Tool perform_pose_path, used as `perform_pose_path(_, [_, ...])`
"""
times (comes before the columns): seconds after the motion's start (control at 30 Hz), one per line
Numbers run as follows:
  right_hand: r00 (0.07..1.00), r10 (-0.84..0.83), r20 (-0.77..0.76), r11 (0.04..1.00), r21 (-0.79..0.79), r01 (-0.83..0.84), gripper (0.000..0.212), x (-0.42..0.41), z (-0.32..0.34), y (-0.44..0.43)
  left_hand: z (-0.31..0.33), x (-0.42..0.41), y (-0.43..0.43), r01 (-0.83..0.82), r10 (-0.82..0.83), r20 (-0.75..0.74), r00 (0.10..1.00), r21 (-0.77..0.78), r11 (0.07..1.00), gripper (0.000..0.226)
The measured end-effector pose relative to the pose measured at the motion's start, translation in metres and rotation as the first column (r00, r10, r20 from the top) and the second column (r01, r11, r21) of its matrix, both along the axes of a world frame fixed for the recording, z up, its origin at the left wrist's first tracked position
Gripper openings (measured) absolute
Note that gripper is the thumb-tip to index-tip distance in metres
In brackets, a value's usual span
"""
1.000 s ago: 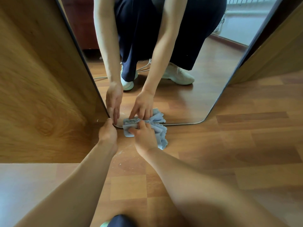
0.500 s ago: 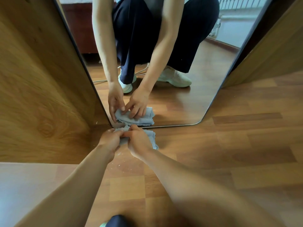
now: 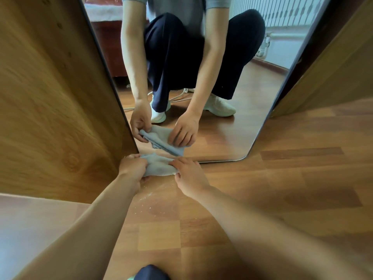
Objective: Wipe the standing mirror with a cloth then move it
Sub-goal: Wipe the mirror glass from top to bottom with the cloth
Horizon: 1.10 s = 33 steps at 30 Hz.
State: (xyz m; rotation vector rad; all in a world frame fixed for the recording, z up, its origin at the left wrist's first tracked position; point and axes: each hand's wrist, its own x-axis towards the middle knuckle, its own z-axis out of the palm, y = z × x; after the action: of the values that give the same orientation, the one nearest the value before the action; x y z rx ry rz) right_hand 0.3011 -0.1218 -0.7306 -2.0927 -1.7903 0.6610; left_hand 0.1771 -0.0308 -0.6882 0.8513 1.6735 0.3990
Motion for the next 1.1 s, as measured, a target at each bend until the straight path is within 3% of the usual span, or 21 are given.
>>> perform_pose_path(0.13, [0.999,0.038,0.006,0.998,-0.049,-0.038,0.026,0.011,0.030,0.014,0.020,0.003,0.001,0.228,-0.190,-0.205,0.960,0.179,0.957,0.033])
perform_pose_path(0.23, [0.996,0.081,0.035,0.995,-0.066,-0.078,0.018,0.021,0.049,0.023,0.042,0.001,0.000,0.528,-0.452,-0.281,0.847,0.333,0.781,0.029])
perform_pose_path(0.33, [0.989,0.122,0.081,0.984,-0.142,-0.110,0.017,0.037,0.075,0.032,0.066,0.000,-0.001,0.780,-0.680,-0.381,0.626,0.304,0.547,0.033])
perform_pose_path(0.4, [0.978,0.174,0.118,0.960,-0.242,-0.142,0.014,0.048,0.100,0.036,0.080,0.003,-0.002,0.832,-0.672,-0.490,0.555,0.312,0.459,0.025])
perform_pose_path(0.5, [0.970,0.217,0.113,0.946,-0.268,-0.181,0.018,0.061,0.136,0.041,0.099,0.012,-0.001,0.858,-0.600,-0.615,0.512,0.332,0.392,0.024])
perform_pose_path(0.63, [0.957,0.252,0.141,0.942,-0.262,-0.210,0.030,0.069,0.177,0.044,0.129,0.019,0.001,0.856,-0.547,-0.663,0.511,0.339,0.389,0.026])
perform_pose_path(0.83, [0.941,0.291,0.175,0.947,-0.191,-0.257,0.023,0.079,0.237,0.050,0.185,0.024,0.003,0.835,-0.471,-0.692,0.547,0.409,0.368,0.019])
perform_pose_path(1.0, [0.933,0.302,0.196,0.950,-0.146,-0.277,0.031,0.081,0.312,0.056,0.255,0.024,0.006,0.799,-0.418,-0.687,0.594,0.445,0.405,0.016])
perform_pose_path(1.1, [0.930,0.315,0.189,0.945,-0.151,-0.289,0.023,0.079,0.366,0.060,0.308,0.025,0.008,0.788,-0.398,-0.691,0.604,0.443,0.427,0.014])
